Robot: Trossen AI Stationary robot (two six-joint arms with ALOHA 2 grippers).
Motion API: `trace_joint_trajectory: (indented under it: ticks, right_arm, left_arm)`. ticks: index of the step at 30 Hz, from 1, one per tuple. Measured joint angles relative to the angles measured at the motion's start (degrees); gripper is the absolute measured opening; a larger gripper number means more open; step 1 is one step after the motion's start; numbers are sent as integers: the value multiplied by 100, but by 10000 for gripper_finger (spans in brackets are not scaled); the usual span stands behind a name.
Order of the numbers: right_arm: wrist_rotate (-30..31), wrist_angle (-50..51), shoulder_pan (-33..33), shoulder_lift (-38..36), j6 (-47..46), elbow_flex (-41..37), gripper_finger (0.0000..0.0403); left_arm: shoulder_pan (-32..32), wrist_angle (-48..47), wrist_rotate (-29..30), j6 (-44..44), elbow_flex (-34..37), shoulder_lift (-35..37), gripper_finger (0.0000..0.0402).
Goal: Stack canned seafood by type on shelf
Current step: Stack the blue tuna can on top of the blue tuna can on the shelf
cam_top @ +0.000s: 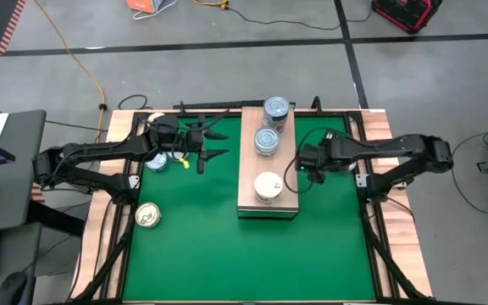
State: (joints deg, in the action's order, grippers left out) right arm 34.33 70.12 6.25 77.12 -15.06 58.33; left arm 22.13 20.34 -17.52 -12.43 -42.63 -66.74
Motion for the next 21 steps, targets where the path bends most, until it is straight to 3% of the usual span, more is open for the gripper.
trace_joint_trajectory:
  ticks: [10,15,21]
  right_arm:
    - [53,-846,1361,-2,36,-828,276]
    - [70,-945,1817,-2,124,-972,276]
    - [69,-1165,1944,-4,1086,-1225,272]
  left_arm:
    - [-148,60,-623,601,0,245,180]
    - [-435,-135,-577,596,0,615,180]
    - [-766,-656,-139,288,0,1046,180]
